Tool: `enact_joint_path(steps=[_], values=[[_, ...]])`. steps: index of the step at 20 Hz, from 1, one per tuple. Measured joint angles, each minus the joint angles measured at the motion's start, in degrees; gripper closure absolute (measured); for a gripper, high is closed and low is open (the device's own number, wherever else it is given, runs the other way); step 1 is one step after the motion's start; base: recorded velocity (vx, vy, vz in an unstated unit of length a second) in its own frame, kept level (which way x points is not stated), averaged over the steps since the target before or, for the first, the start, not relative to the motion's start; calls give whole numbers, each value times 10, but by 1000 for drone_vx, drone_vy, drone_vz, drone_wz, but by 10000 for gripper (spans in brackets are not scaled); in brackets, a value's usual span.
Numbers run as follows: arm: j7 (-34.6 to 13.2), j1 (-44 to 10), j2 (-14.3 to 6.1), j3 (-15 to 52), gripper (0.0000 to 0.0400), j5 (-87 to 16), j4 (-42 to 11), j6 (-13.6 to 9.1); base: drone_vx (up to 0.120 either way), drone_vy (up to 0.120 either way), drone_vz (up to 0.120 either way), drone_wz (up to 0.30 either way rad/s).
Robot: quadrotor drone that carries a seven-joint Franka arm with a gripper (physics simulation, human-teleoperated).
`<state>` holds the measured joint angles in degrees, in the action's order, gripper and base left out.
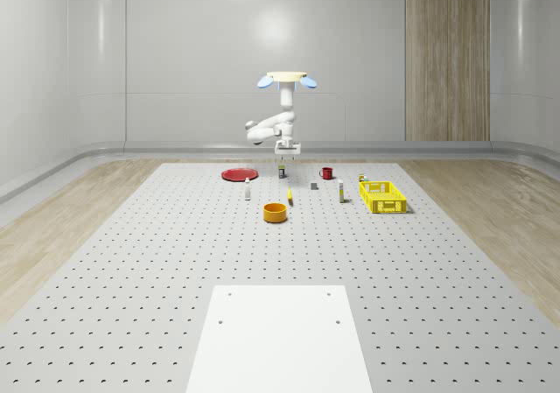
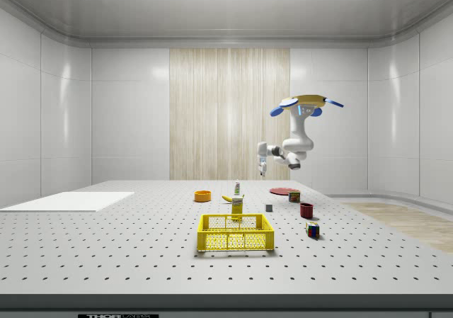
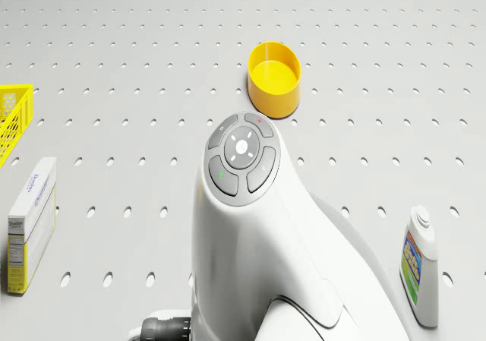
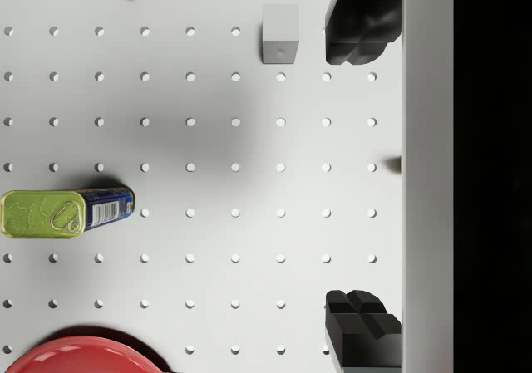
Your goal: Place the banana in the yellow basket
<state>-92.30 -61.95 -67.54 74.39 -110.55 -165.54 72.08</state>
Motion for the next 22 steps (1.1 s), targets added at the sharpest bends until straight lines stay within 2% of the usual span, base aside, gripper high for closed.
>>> enact_joint_path(steps=[8, 14, 22], values=[[-7, -7, -22, 6, 0, 11, 2, 20, 120, 0, -120, 0], [-11, -12, -37, 11, 0, 19, 3, 34, 120, 0, -7, 0], [-16, -17, -56, 15, 0, 28, 4, 52, 120, 0, -120, 0]])
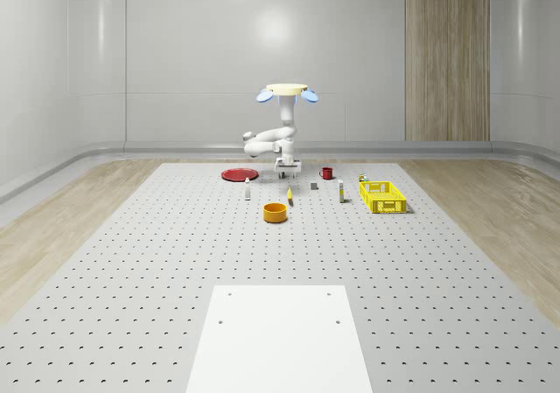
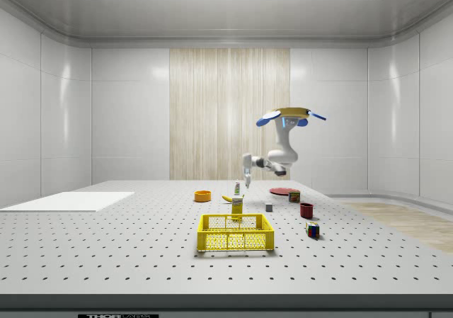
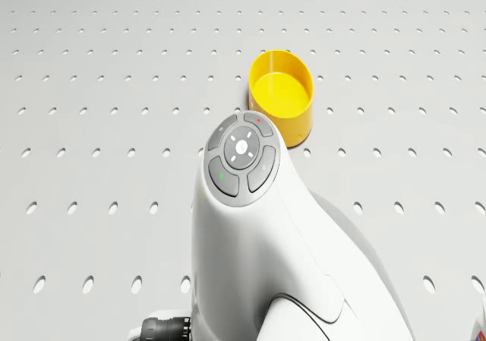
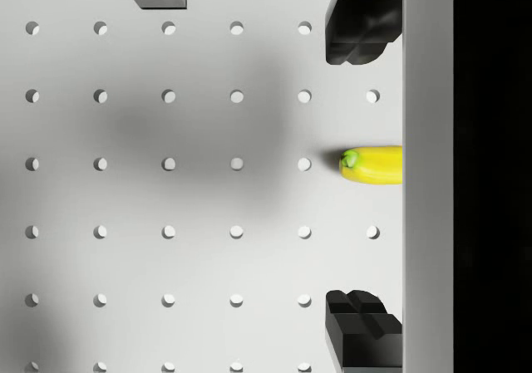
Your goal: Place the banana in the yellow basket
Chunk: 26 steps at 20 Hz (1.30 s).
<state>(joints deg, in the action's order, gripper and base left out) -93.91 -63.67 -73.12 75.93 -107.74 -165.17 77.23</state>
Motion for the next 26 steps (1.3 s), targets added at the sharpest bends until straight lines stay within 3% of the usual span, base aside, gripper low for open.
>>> enact_joint_path(steps=[5, 13, 21, 26], values=[[-3, -3, -11, 3, 0, 5, 1, 10, 120, 0, -120, 0], [-7, -8, -28, 7, 0, 13, 2, 26, 100, 25, -5, 0], [-11, -12, -44, 10, 0, 20, 3, 40, 120, 0, -120, 0], [-12, -14, -53, 9, 0, 22, 3, 50, 16, 0, -16, 0]])
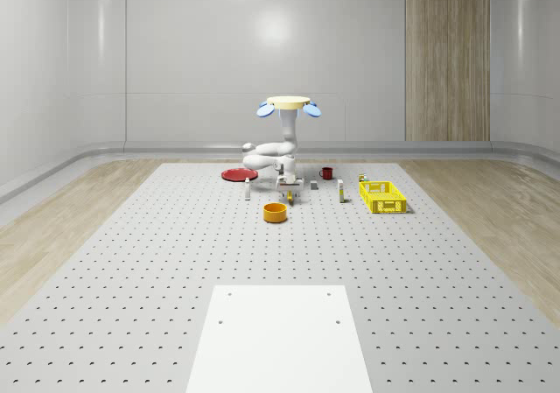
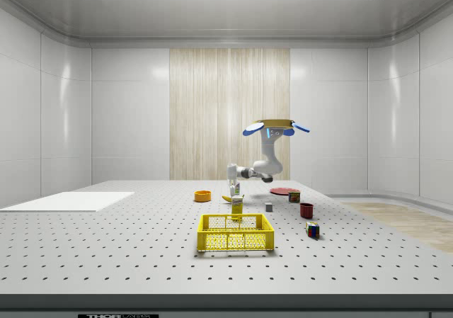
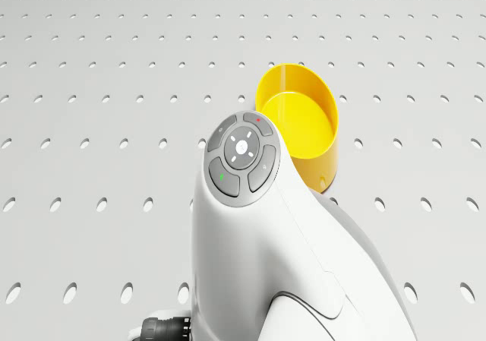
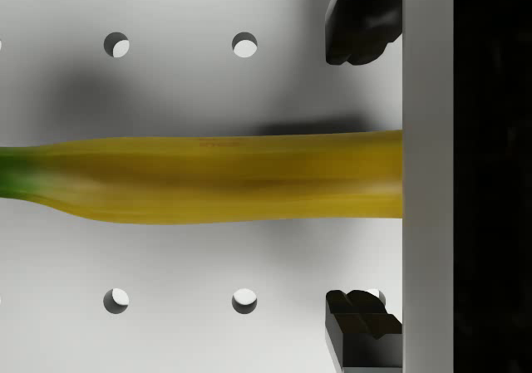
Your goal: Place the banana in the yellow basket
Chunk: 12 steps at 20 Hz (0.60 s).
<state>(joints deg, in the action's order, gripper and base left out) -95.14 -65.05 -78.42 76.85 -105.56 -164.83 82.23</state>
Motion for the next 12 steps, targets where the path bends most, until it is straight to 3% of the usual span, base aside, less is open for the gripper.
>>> enact_joint_path(steps=[11, 12], values=[[2, -3, -22, -53, 0, -45, 11, 38, 0, 0, 0, 0], [2, -4, -23, -55, 38, -48, 12, 40, 0, 0, 0, 0]])
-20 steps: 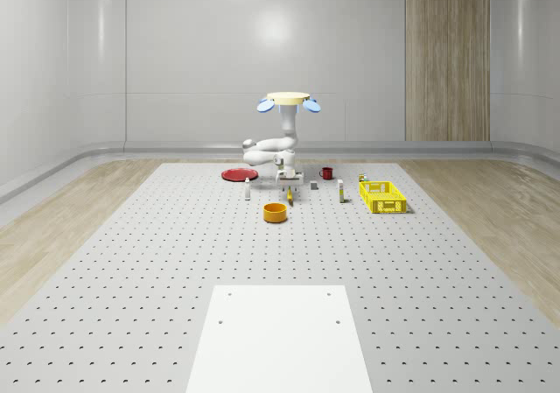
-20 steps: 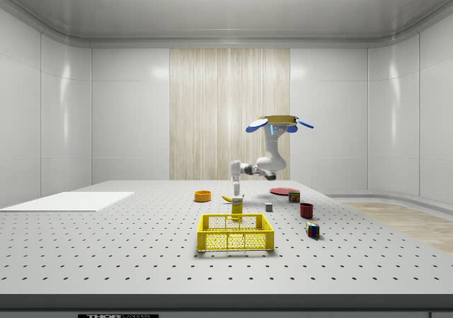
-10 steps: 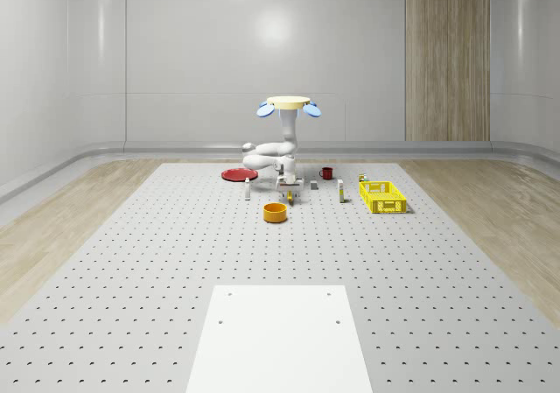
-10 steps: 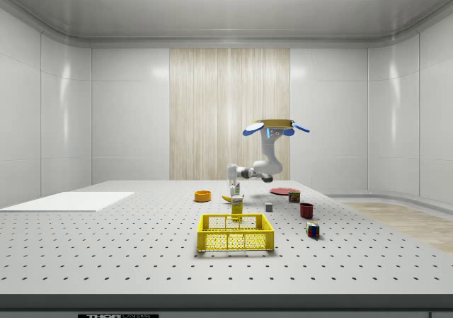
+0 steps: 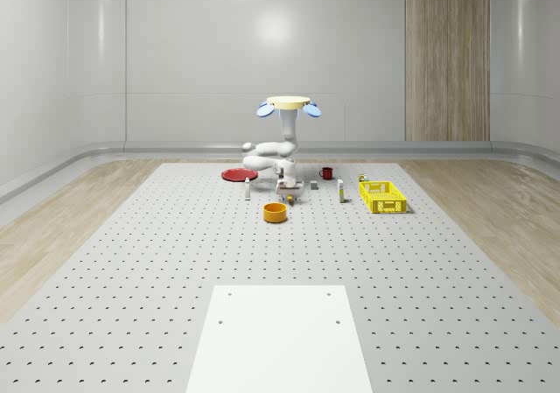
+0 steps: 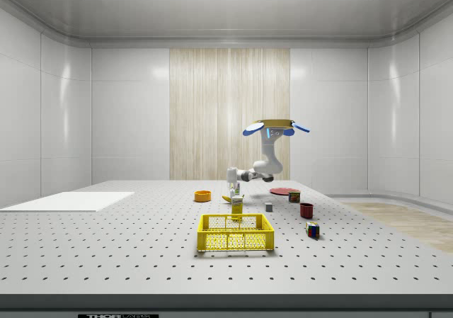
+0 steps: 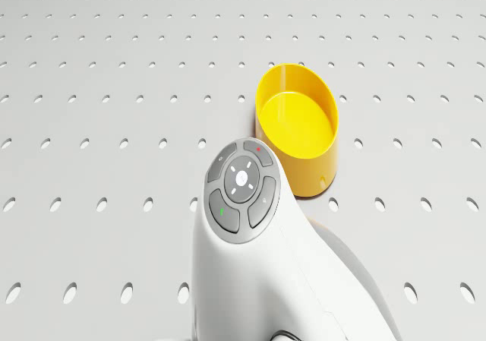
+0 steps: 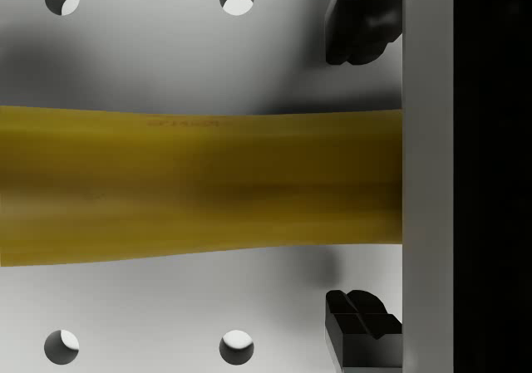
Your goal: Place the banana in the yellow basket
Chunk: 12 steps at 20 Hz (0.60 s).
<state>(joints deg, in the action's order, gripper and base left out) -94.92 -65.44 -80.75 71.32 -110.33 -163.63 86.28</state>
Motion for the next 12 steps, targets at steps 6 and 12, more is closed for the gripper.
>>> enact_joint_path(steps=[6, 12], values=[[-1, -2, -6, -8, 203, -6, 3, 9, 0, 0, 0, 0], [14, -3, -8, -7, 211, -7, 3, 10, 0, 0, 0, 0]])
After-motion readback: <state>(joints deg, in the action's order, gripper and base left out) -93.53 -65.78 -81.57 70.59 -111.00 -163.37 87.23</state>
